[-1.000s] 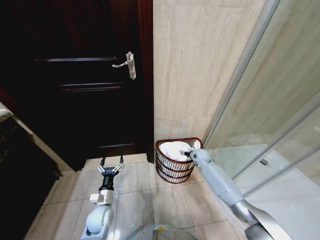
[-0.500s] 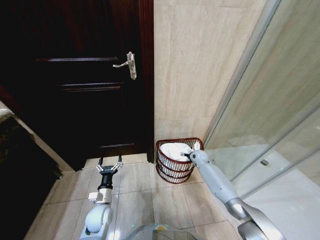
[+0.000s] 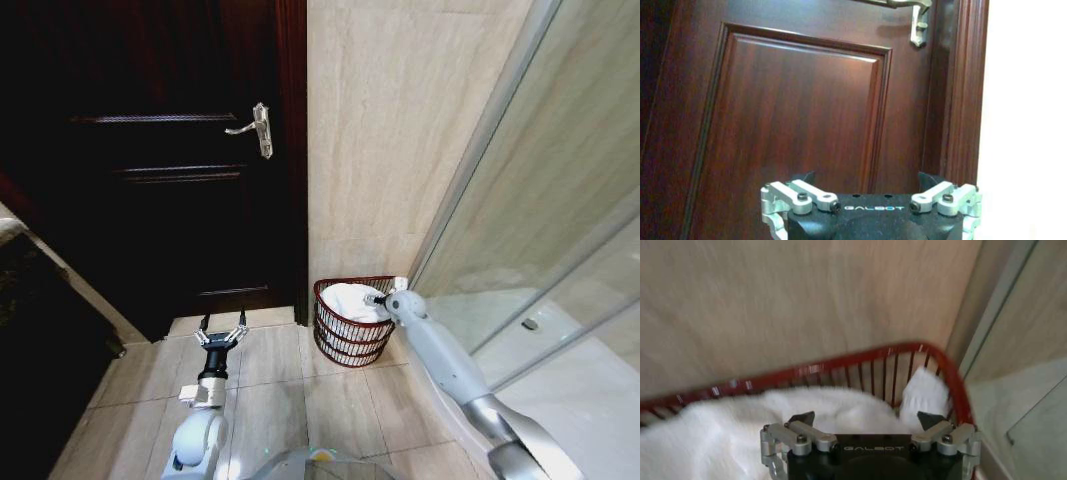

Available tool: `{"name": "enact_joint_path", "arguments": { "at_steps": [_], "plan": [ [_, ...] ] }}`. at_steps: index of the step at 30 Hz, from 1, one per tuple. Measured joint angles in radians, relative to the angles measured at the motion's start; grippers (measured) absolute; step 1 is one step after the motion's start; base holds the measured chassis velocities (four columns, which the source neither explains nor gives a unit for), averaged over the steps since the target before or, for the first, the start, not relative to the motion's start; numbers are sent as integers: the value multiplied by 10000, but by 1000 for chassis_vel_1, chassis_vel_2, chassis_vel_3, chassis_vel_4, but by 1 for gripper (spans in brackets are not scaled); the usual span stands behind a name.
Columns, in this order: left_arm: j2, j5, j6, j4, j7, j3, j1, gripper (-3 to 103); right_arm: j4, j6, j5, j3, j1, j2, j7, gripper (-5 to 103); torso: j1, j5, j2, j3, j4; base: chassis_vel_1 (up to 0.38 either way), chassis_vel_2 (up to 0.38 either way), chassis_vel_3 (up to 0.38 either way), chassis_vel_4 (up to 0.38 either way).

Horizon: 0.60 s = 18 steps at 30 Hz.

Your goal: Discard the used towel into the hamper.

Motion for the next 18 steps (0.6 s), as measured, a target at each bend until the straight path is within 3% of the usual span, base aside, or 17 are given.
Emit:
{"name": "enact_joint_path", "arguments": {
  "at_steps": [7,18],
  "plan": [
    [150,-151,-46,-13,4,-35,11,100,1016,-235,710,81,-193,-591,605,100,0,-9,0,-1,6,0,0,0,0],
    [248,-334,-66,-3,95,-25,-94,100,822,-151,-107,791,-1003,-1112,-79,100,-1,-6,0,-1,0,0,0,0,0]
  ]
}}
